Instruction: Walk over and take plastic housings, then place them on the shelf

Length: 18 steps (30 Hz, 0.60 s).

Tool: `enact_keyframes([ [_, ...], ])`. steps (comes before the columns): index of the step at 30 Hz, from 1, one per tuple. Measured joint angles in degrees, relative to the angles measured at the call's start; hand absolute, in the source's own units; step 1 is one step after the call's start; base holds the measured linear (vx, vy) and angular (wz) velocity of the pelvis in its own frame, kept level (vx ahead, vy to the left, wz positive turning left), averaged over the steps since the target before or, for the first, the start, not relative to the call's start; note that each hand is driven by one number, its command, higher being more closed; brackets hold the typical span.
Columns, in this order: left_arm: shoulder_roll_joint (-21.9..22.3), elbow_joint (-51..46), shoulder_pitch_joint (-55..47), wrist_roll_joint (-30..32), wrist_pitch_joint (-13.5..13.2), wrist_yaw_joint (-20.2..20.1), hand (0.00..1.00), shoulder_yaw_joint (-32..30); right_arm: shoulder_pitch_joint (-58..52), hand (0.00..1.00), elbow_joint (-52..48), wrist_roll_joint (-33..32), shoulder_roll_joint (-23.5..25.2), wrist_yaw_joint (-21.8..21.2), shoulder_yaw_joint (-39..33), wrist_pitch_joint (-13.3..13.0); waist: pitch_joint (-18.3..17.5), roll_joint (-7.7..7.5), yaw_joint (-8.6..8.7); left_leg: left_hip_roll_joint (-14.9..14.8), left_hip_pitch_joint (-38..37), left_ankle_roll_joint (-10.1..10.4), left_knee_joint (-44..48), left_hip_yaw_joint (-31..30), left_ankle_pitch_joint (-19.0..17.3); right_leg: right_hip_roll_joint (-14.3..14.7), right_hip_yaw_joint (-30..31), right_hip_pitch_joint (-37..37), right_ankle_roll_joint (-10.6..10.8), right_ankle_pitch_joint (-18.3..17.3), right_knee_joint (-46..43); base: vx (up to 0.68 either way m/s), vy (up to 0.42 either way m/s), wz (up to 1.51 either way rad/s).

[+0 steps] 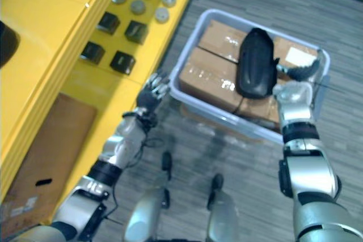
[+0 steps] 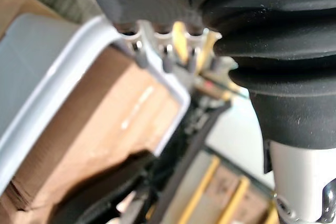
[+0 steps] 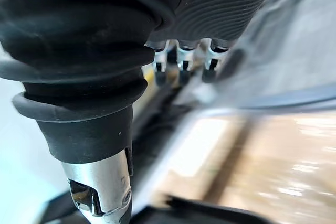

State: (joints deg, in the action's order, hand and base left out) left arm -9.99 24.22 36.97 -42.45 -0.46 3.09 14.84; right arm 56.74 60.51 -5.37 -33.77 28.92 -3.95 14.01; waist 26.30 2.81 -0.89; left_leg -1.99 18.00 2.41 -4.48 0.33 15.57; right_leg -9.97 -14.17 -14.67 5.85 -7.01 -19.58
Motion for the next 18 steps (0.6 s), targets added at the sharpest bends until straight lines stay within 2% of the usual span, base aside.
enact_keyframes([
  [3,0.70,0.01,0.10,-0.36,-0.42,-0.54,0.00,-0.09,1.95,0.00,0.09,-0.69,-0.78,-2.10,-2.01,2.29,0.60,1.12,-0.86,0.09,0.36,0.00,0.00,0.01,0.00,-0.19,0.00,-0.52,0.10,-0.09,-0.36,0.02,-0.042,0.04],
  [5,1.45,0.01,0.50,-0.50,-0.66,-1.45,0.00,-0.11,2.47,0.00,0.08,-0.82,-0.78,-3.86,-3.34,3.65,0.70,1.33,-1.50,0.41,0.98,0.01,0.02,-0.20,0.00,-0.68,-0.22,-1.41,0.19,-1.01,-1.69,0.04,-0.067,0.09],
  [8,1.84,0.01,1.56,-0.51,-0.92,-2.07,0.00,-0.07,2.56,0.00,0.05,-1.78,-0.77,-5.17,-4.69,4.42,0.71,1.35,-1.48,0.76,2.08,-0.03,0.24,-1.23,0.09,-1.09,-1.45,-1.99,0.21,-1.30,-2.17,0.04,-0.058,0.17],
  [16,2.16,-0.29,2.47,-0.38,-3.99,-2.06,0.00,-0.06,3.73,0.00,-1.03,-2.31,-0.71,-5.33,-5.65,5.16,0.74,1.41,-2.60,1.02,3.80,-0.02,0.88,-1.35,-0.04,-1.58,-1.71,-3.67,0.16,-1.94,-3.23,0.03,-0.062,0.03],
  [17,2.32,-0.33,2.53,-0.39,-4.29,-2.07,0.00,-0.06,3.92,0.00,-1.14,-2.31,-0.71,-5.24,-5.65,5.53,0.74,1.41,-2.64,1.01,4.18,-0.06,1.07,-1.38,-0.08,-1.58,-1.74,-3.99,0.15,-1.95,-3.31,-0.01,-0.074,0.00],
  [18,3.06,-0.39,2.58,-0.39,-4.63,-2.07,0.00,-0.06,4.18,0.00,-1.20,-2.33,-0.70,-4.85,-5.70,7.14,0.76,1.45,-2.85,1.04,4.61,-0.09,1.09,-1.37,-0.13,-1.71,-1.78,-4.53,0.14,-2.06,-3.73,-0.01,-0.059,0.01],
])
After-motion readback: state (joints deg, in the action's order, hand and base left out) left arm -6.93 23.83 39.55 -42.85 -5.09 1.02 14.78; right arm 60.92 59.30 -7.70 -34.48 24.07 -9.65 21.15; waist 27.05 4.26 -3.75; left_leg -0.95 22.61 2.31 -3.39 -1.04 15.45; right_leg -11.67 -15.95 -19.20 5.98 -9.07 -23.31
